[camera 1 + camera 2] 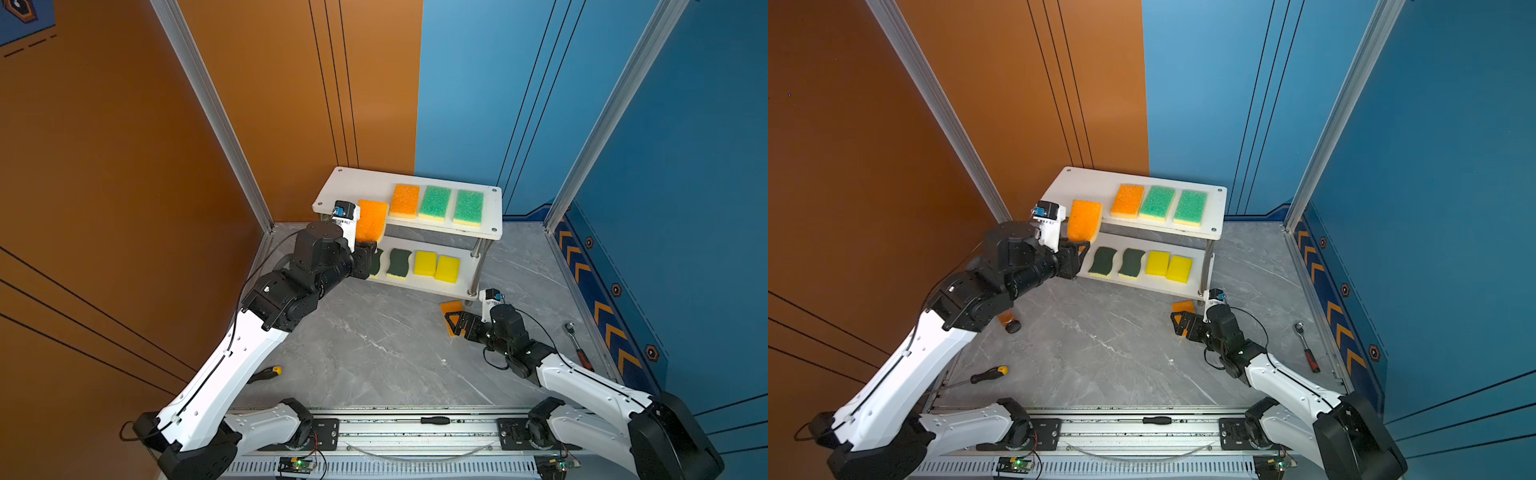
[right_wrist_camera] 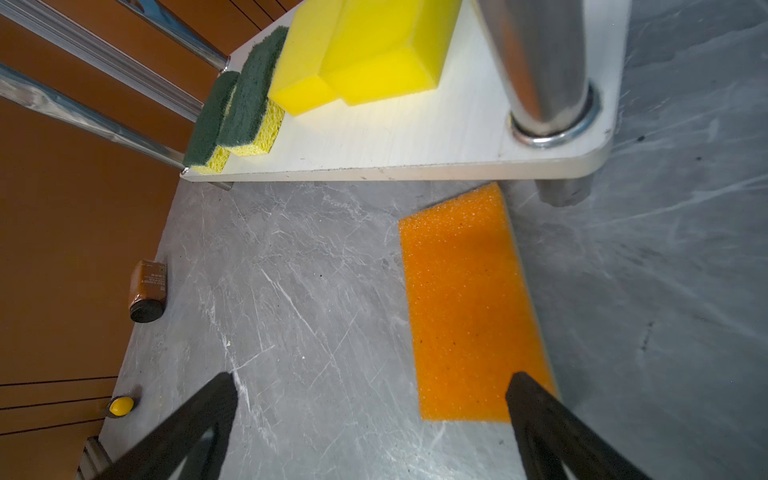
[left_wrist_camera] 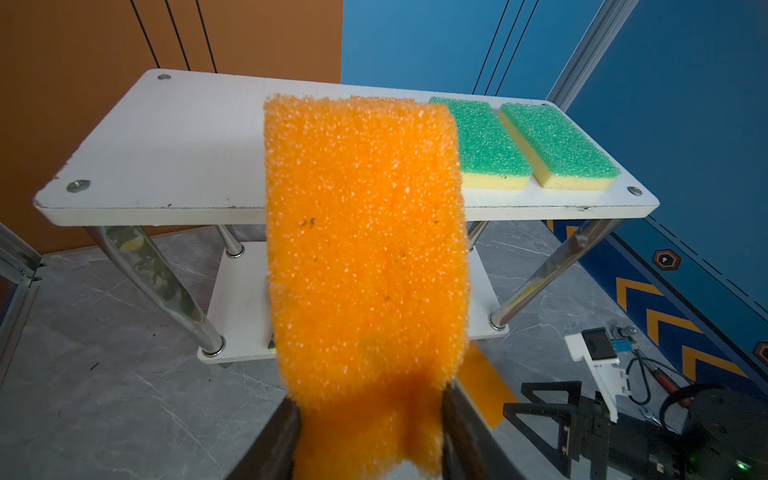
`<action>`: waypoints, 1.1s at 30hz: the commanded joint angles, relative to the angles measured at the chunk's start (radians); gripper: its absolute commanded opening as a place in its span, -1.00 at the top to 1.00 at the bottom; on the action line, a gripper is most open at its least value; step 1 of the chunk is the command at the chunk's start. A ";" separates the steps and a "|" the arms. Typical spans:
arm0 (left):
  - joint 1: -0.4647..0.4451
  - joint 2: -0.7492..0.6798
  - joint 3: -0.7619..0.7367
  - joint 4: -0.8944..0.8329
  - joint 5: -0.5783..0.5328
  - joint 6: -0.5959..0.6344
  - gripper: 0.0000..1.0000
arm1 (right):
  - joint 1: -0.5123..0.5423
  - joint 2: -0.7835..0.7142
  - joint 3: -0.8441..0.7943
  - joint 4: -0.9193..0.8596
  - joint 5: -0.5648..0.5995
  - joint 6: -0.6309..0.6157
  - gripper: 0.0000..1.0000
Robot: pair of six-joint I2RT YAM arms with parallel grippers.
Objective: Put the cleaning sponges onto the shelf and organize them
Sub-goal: 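Carry the orange sponge with the left gripper up toward the shelf top, then move the held orange sponge beside the orange sponge on the shelf top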
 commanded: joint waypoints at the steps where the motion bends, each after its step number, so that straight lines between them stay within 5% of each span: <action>1: 0.016 0.018 0.038 0.041 0.005 0.013 0.06 | -0.005 -0.019 -0.021 -0.002 0.011 0.004 -1.00; 33: 0.188 0.260 0.246 0.060 0.163 0.032 0.05 | -0.020 -0.070 -0.040 -0.031 0.023 0.000 -1.00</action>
